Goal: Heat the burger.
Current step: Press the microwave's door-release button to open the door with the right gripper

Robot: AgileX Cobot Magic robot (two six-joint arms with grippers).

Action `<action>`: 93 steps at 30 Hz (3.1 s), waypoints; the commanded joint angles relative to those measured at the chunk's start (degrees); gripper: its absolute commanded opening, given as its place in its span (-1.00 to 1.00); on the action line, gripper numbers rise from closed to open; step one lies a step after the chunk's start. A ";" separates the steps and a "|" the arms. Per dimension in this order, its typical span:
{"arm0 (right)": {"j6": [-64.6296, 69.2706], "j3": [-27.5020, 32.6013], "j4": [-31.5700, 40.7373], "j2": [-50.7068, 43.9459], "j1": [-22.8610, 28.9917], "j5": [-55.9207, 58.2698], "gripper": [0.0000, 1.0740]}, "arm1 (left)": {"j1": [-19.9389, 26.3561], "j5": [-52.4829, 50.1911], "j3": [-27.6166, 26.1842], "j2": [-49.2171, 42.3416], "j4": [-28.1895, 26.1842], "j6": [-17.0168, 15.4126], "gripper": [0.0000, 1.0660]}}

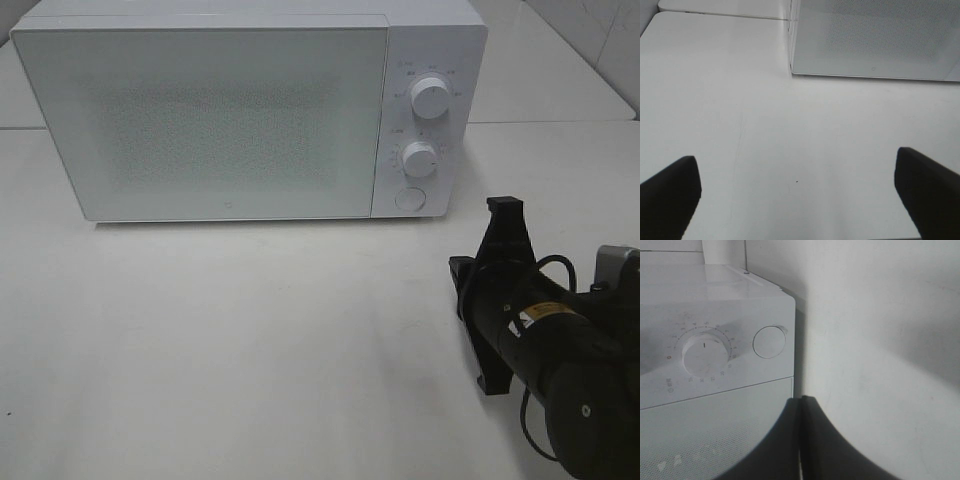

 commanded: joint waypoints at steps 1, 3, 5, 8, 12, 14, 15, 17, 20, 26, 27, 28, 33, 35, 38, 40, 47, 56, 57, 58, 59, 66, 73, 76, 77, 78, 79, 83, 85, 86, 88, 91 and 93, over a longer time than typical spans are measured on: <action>0.29 -1.55 -2.35 0.80 -1.66 0.17 -0.99 | 0.29 -0.52 0.11 -1.38 -0.40 0.23 0.83; 0.23 -3.38 -5.44 1.83 -4.01 0.34 -0.99 | 0.29 -0.52 0.11 -1.38 -0.40 0.23 0.83; 0.23 -4.70 -6.99 2.75 -5.39 1.09 -0.99 | 0.29 -0.52 0.11 -1.38 -0.40 0.23 0.83; 0.57 -7.10 -8.65 4.18 -7.22 3.04 -0.98 | 0.29 -0.52 0.11 -1.38 -0.40 0.23 0.83; 0.63 -10.03 -10.43 5.90 -8.88 3.67 -0.98 | 0.29 -0.52 0.11 -1.38 -0.40 0.23 0.83; 0.63 -11.57 -10.77 6.65 -9.68 4.70 -0.98 | 0.29 -0.52 0.11 -1.38 -0.40 0.23 0.83; 0.63 -12.26 -11.06 7.10 -10.14 5.10 -0.98 | 0.29 -0.52 0.11 -1.38 -0.40 0.23 0.83; 0.63 -13.64 -12.03 7.85 -10.94 6.13 -0.98 | 0.29 -0.52 0.11 -1.38 -0.40 0.23 0.83; 0.63 -15.70 -13.87 9.05 -11.97 6.47 -0.98 | 0.29 -0.52 0.11 -1.38 -0.40 0.23 0.83; 0.23 -19.14 -13.87 10.60 -13.06 7.56 -0.98 | 0.29 -0.52 0.11 -1.38 -0.40 0.23 0.83; 0.11 -19.54 -13.58 10.83 -13.41 7.56 -0.98 | 0.29 -0.52 0.11 -1.38 -0.40 0.23 0.83; 0.06 -20.51 -13.87 11.63 -14.21 7.91 -0.98 | 0.29 -0.52 0.11 -1.38 -0.40 0.23 0.83; 0.23 -22.63 -14.15 13.35 -15.07 8.42 -0.98 | 0.29 -0.52 0.11 -1.38 -0.40 0.23 0.83; 0.23 -23.55 -14.15 14.04 -15.07 8.77 -0.98 | 0.29 -0.52 0.11 -1.38 -0.40 0.23 0.83; 0.34 -24.75 -14.09 15.36 -15.07 9.00 -0.98 | 0.29 -0.52 0.11 -1.38 -0.40 0.23 0.83; 0.57 -25.61 -13.92 16.27 -15.07 9.17 -0.98 | 0.29 -0.52 0.11 -1.38 -0.40 0.23 0.83; 0.63 -27.56 -13.81 17.99 -15.70 9.17 -0.98 | 0.29 -0.52 0.11 -1.38 -0.40 0.23 0.83; 0.63 -28.53 -12.61 19.14 -16.56 8.59 -0.98 | 0.29 -0.52 0.11 -1.38 -0.34 0.23 0.83; 0.63 -28.53 -12.61 19.14 -16.56 8.59 -0.98 | 0.29 -0.52 0.11 -1.38 -0.34 0.23 0.83; 0.63 -28.53 -12.78 19.14 -17.07 8.48 -0.98 | 0.29 -0.52 0.11 -1.38 -0.34 0.23 0.83; 0.63 -28.53 -12.89 19.14 -17.13 8.37 -0.98 | 0.29 -0.52 0.11 -1.38 -0.34 0.23 0.83; 0.63 -28.99 -13.41 19.14 -17.65 6.59 -0.98 | 0.29 -0.52 0.11 -1.38 -0.34 0.23 0.83; 0.63 -30.37 -13.58 19.14 -17.70 4.98 -0.98 | 0.29 -0.52 0.11 -1.38 -0.34 0.23 0.83; 0.63 -31.28 -13.87 19.14 -17.70 4.47 -0.98 | 0.29 -0.52 0.11 -1.38 -0.34 0.23 0.83; 0.63 -31.97 -13.92 19.14 -17.70 4.47 -0.98 | 0.29 -0.52 0.11 -1.38 -0.34 0.23 0.83; 0.63 -31.97 -13.92 19.14 -17.70 4.47 -0.98 | 0.29 -0.52 0.11 -1.38 -0.34 0.23 0.83; 0.63 -32.43 -13.92 19.14 -17.70 4.18 -0.98 | 0.29 -0.52 0.11 -1.38 -0.34 0.23 0.83; 0.52 -34.66 -15.07 20.11 -18.39 2.12 -0.98 | 0.29 -0.52 0.11 -1.38 -0.34 0.17 0.83; 0.52 -35.24 -14.95 20.34 -18.39 1.83 -0.98 | 0.29 -0.52 0.11 -1.38 -0.34 0.17 0.83; 0.34 -35.70 -14.95 20.51 -18.39 0.74 -0.98 | 0.29 -0.52 0.11 -1.38 -0.34 0.17 0.83; 0.00 -35.70 -15.07 20.51 -18.56 -0.23 -0.98 | 0.29 -0.52 0.11 -1.38 -0.34 0.17 0.83; -0.17 -35.70 -16.39 20.51 -19.02 -1.38 -0.98 | 0.29 -0.52 0.11 -1.38 -0.34 0.17 0.83; 0.00 -35.70 -16.21 20.51 -19.02 -1.49 -0.98 | 0.29 -0.52 0.11 -1.38 -0.34 0.17 0.83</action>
